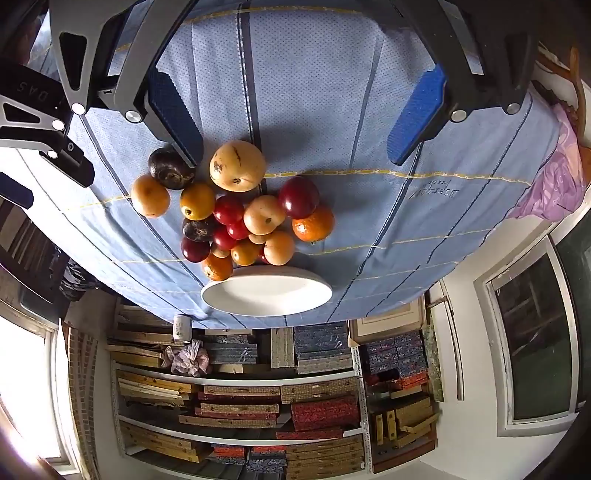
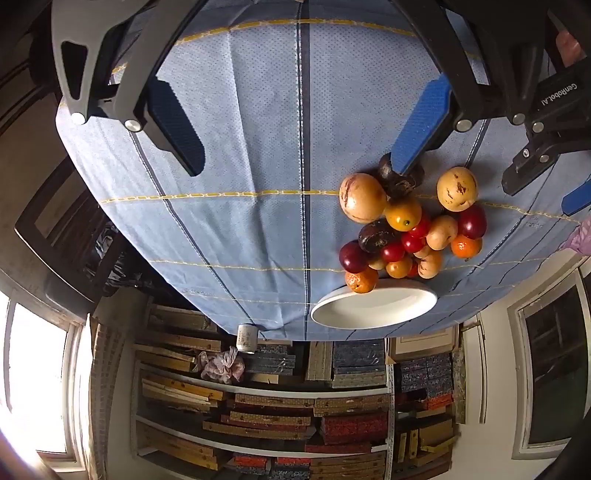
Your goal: Organize fruits
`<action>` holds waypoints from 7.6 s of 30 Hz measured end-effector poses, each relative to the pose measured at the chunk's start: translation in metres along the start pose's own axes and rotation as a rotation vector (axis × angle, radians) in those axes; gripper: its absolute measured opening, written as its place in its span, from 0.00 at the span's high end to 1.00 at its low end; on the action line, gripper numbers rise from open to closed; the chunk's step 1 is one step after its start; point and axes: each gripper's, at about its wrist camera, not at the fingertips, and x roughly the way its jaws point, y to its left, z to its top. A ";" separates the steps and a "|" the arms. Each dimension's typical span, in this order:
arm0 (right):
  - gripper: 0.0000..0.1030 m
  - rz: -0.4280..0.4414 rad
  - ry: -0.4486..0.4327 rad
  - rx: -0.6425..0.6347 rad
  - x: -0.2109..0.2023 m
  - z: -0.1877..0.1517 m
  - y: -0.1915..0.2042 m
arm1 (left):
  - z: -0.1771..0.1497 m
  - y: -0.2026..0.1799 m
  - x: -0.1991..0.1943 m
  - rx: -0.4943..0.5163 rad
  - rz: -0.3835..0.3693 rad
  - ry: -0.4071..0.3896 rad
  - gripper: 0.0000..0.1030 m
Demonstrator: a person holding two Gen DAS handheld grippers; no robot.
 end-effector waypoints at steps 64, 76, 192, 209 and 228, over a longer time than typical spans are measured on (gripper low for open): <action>0.04 0.080 0.092 0.005 0.020 -0.001 -0.005 | -0.011 -0.004 0.031 0.072 -0.068 0.056 0.03; 0.04 0.084 0.111 -0.012 0.032 0.007 -0.006 | -0.007 -0.018 0.045 0.117 -0.081 0.089 0.03; 0.04 0.460 0.228 -0.217 0.088 0.016 0.038 | 0.015 0.017 0.130 0.045 -0.160 0.234 0.04; 0.58 0.423 0.208 -0.165 0.073 0.004 0.045 | 0.019 0.020 0.122 0.057 -0.183 0.177 0.60; 0.58 0.401 0.068 -0.122 0.049 0.049 0.014 | 0.035 0.017 0.082 0.026 -0.326 0.130 0.60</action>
